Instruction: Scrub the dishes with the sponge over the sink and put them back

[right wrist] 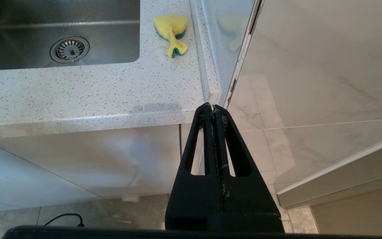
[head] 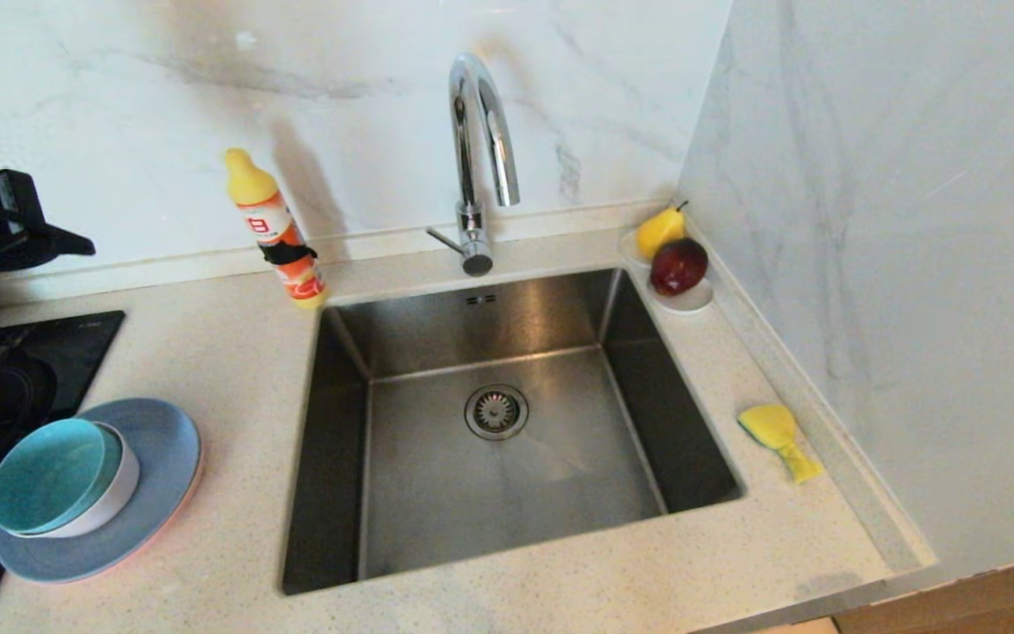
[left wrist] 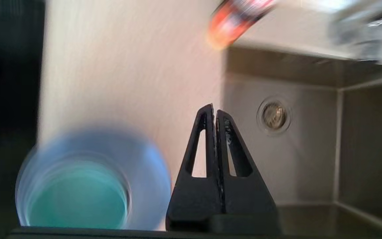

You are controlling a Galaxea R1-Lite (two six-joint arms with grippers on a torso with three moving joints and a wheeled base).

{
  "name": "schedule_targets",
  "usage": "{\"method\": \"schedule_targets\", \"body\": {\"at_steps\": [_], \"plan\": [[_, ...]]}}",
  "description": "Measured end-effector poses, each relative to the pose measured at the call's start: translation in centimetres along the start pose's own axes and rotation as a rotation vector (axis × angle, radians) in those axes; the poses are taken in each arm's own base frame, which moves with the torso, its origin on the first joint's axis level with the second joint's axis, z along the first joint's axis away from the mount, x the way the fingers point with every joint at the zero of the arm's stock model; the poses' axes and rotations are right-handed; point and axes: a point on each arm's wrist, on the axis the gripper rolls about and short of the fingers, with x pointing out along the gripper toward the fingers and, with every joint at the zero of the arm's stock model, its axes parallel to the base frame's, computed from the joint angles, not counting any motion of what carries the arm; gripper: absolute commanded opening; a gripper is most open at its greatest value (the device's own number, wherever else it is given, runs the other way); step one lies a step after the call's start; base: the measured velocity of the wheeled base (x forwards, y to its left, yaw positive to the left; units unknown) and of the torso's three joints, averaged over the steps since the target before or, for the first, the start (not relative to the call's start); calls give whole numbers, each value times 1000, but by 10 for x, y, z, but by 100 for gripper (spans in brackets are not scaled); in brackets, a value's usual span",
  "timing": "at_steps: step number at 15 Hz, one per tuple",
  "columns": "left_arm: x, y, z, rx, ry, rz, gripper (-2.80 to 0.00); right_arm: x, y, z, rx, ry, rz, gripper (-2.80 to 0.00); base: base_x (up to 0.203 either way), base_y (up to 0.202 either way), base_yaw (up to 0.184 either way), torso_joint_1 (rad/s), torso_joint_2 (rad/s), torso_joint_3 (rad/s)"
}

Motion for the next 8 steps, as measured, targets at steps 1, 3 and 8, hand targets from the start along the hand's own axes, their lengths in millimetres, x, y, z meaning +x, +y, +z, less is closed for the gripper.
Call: {"method": "schedule_targets", "body": {"at_steps": [1,3,8], "plan": [[-3,-7,4,73,-44,-35,-280,0,0,0,0,0,0,-280,0,0,0,0,0,0],[-6,-22,7,185,-101,-107,-280,0,0,0,0,0,0,-280,0,0,0,0,0,0],[-48,-51,-25,342,-115,-216,-280,0,0,0,1,0,0,-280,0,0,0,0,0,0]]}}
